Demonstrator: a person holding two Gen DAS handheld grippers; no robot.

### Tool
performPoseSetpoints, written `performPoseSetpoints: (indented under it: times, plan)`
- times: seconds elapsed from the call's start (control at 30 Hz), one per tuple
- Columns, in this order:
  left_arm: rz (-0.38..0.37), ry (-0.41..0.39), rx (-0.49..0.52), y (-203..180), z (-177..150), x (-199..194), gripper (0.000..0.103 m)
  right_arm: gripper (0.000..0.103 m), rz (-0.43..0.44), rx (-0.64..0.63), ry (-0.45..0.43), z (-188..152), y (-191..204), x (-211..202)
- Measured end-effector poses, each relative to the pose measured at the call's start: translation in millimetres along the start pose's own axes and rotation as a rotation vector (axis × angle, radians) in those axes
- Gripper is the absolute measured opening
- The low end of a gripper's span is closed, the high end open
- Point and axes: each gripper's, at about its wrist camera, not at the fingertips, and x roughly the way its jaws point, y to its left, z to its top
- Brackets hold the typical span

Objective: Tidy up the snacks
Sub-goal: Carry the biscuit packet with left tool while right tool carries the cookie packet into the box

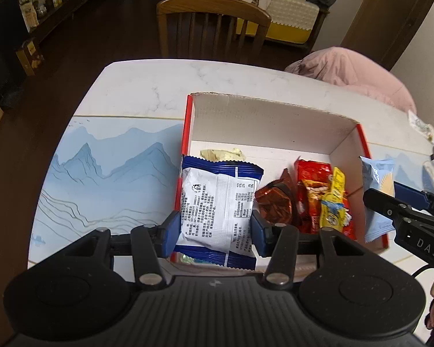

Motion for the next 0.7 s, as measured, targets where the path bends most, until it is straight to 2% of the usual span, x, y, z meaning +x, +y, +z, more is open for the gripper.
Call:
performPoseSetpoints:
  times: [0.7]
  plan:
    - [0.036,0.109,0.109,-28.6,17.9,71.1,0.050,0.044,0.009,-0.062,0.127,-0.6,-5.5,52.1]
